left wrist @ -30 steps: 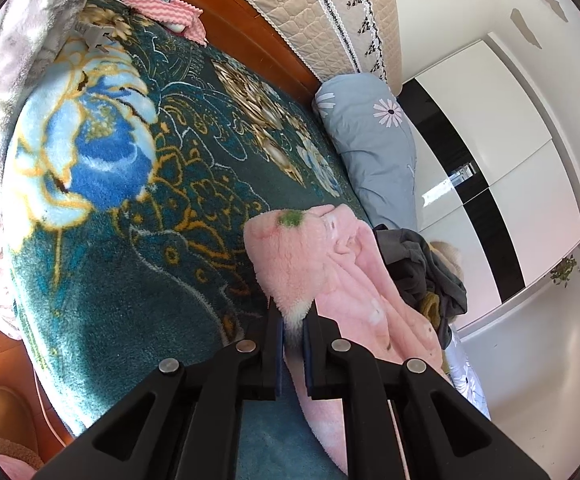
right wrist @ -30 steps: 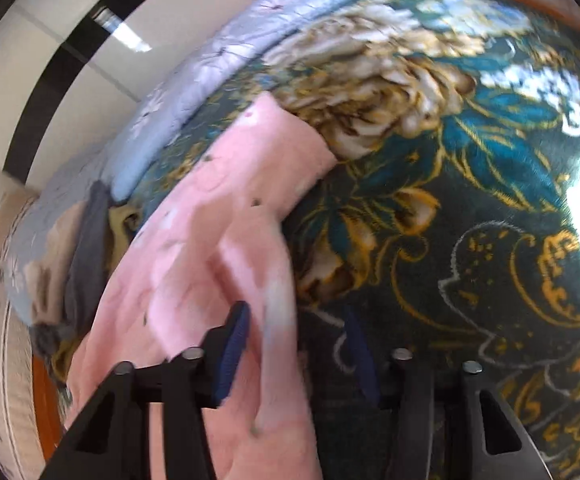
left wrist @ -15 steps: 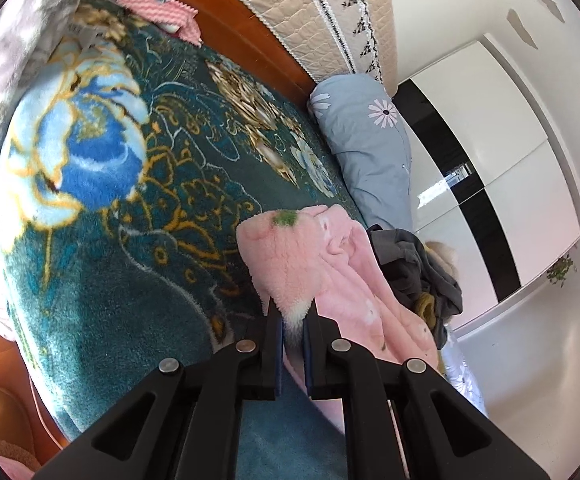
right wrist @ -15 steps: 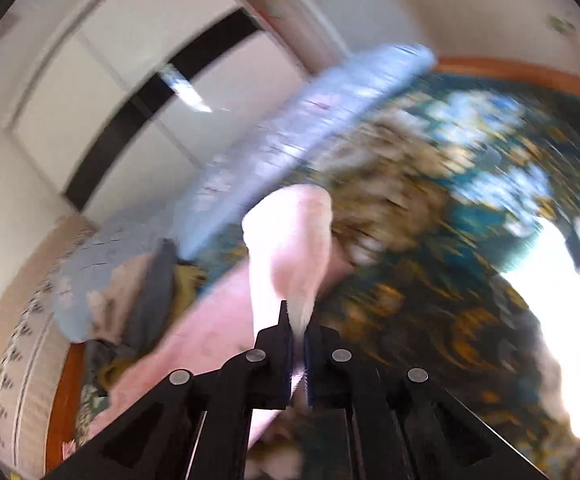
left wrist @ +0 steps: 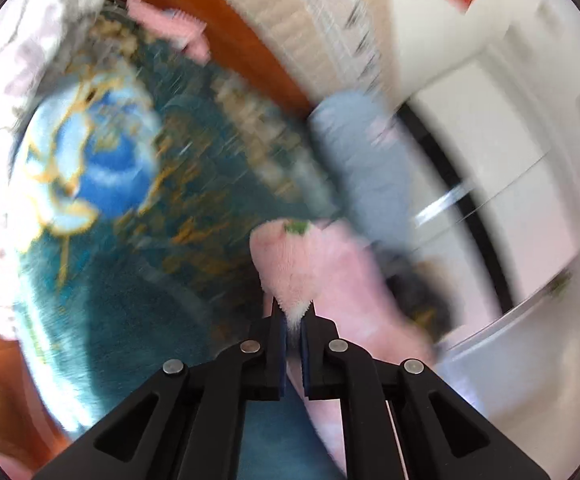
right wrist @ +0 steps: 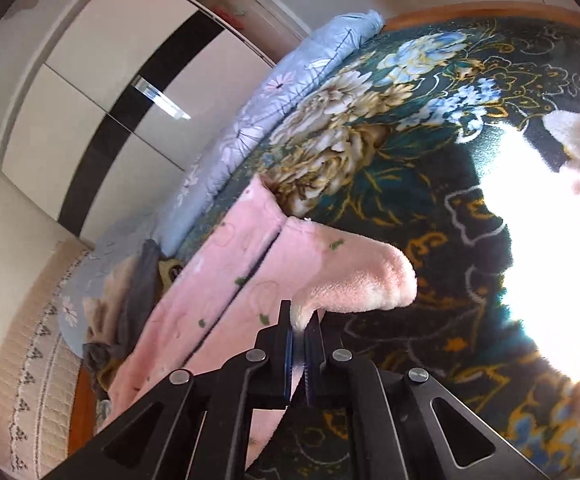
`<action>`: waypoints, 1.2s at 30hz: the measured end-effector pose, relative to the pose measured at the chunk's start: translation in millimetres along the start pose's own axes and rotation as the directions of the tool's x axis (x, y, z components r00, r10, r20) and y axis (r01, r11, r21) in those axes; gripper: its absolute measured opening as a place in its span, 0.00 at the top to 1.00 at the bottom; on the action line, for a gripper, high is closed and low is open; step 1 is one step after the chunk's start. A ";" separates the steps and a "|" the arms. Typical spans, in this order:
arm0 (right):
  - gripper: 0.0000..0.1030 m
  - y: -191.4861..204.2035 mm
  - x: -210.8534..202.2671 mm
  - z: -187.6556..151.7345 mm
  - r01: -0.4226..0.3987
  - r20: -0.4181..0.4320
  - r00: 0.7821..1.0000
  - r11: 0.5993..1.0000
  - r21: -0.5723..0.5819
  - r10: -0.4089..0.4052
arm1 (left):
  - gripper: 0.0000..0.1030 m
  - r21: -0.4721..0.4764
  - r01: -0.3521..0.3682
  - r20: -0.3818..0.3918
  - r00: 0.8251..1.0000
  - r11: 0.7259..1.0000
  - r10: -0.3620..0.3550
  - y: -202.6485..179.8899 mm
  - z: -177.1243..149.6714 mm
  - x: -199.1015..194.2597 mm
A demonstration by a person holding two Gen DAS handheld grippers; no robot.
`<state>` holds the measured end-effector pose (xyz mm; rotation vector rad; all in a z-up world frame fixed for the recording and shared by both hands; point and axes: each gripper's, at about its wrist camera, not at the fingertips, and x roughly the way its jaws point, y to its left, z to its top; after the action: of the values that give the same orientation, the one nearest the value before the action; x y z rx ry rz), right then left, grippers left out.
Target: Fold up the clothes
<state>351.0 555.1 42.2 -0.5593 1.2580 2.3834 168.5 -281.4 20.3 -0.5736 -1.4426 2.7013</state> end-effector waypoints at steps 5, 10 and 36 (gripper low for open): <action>0.95 -11.1 -11.9 -1.2 -0.113 0.067 0.992 0.992 0.061 0.109 | 0.95 0.057 -0.060 -0.011 0.998 0.997 0.061 -6.4 0.4 1.8; 0.95 -9.9 -11.5 0.0 -0.125 0.073 0.990 0.990 0.062 0.120 | 0.95 -0.010 -0.091 -0.070 0.993 0.996 0.090 7.1 -1.4 12.1; 0.95 -24.8 -28.0 20.4 -0.136 0.048 0.990 0.967 0.217 0.129 | 0.96 -0.030 -0.103 -0.090 0.991 0.994 0.100 -51.5 24.6 -9.9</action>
<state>383.8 581.0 50.2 -0.3763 1.5636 2.3057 161.9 -273.6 77.3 -0.7787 -1.4797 2.6928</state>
